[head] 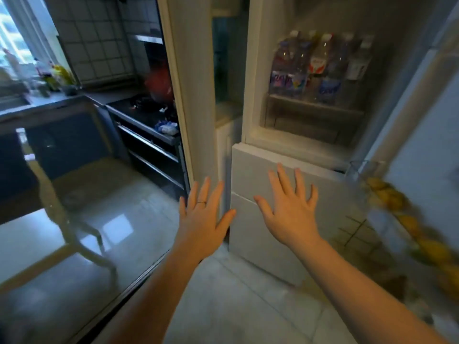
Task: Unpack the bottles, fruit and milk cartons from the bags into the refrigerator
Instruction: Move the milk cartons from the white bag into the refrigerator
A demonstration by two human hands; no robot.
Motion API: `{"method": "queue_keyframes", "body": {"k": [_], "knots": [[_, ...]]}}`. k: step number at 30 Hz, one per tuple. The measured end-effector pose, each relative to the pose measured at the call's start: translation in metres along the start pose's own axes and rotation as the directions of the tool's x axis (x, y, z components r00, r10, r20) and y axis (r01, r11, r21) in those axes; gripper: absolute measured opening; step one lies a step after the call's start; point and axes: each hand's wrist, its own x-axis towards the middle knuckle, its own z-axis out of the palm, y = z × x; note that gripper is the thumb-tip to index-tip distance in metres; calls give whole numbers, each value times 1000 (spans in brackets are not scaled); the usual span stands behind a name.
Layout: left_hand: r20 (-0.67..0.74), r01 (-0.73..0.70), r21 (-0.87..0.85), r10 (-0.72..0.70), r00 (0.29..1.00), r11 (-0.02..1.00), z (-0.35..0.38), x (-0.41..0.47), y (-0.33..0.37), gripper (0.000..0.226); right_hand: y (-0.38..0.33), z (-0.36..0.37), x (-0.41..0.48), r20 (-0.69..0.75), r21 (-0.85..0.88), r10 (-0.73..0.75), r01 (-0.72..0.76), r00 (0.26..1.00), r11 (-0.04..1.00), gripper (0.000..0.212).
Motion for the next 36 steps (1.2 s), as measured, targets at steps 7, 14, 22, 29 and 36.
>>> {"method": "queue_keyframes", "body": {"k": [7, 14, 22, 29, 36], "knots": [[151, 62, -9, -60, 987, 998, 33, -163, -17, 71, -18, 38, -172, 199, -16, 19, -17, 980, 1000, 76], [321, 85, 11, -84, 943, 996, 43, -263, -5, 79, -16, 54, -299, 365, -89, 91, -63, 926, 994, 75], [448, -60, -81, 89, 890, 995, 78, -312, 56, 72, 42, 30, -392, 407, -164, 242, -191, 881, 968, 74], [556, -203, -148, 251, 793, 968, 129, -334, 162, 71, 140, -9, -460, 352, -236, 451, -389, 820, 891, 77], [572, -294, -193, 351, 742, 936, 198, -357, 304, 70, 271, -53, -524, 274, -202, 564, -527, 779, 826, 82]]}}
